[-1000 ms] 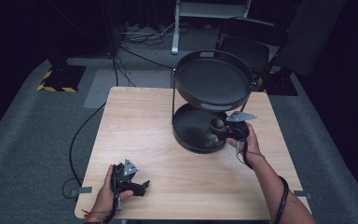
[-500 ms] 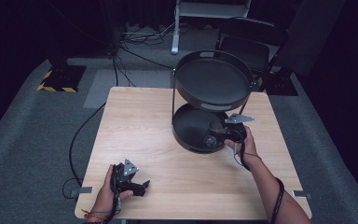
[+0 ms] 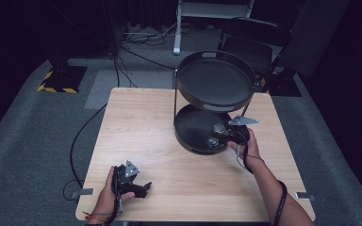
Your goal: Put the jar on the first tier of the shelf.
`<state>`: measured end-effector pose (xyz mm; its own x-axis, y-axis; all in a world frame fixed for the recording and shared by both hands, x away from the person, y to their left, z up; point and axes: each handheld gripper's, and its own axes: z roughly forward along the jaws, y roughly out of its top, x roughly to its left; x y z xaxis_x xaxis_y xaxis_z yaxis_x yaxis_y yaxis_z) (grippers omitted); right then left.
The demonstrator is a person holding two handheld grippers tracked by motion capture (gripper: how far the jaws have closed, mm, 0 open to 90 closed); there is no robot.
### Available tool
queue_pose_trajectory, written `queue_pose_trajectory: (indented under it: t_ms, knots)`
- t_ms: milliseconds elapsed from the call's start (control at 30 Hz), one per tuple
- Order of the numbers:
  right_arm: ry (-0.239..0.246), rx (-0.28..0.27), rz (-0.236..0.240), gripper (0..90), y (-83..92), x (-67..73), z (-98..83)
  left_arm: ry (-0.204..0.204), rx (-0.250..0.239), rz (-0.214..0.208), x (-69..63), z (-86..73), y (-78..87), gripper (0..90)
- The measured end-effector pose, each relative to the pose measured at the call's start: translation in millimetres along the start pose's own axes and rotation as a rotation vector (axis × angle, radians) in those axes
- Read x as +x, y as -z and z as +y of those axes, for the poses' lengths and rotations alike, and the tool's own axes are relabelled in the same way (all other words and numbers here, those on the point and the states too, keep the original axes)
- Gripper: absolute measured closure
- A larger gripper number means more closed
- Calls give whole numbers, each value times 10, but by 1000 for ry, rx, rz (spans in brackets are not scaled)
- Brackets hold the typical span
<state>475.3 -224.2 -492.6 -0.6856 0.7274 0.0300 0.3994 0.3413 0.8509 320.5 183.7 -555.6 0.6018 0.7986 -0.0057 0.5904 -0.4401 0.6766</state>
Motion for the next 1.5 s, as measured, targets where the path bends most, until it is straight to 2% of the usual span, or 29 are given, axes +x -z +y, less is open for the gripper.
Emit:
queue_pose_trajectory:
  t_ms: [167,333,533,700,767,867,1133,1500]
  knots:
    - [-13,-3,6,373,2,-7,-3,0,0,0,0,0,0,0]
    - [-26,4,0,291,2,-7,5,0,0,0,0,0,0,0]
    - [17,24,-5,153,-7,9,-4,0,0,0,0,0,0,0]
    - [33,40,-22,65,-6,21,-9,0,0,0,0,0,0,0]
    - [38,43,-13,33,-4,24,-12,0,0,0,0,0,0,0]
    - [38,33,1,31,11,31,-5,0,0,0,0,0,0,0]
    - [87,59,-19,26,68,73,51,0,0,0,0,0,0,0]
    - [127,91,-39,27,187,92,123,0,0,0,0,0,0,0]
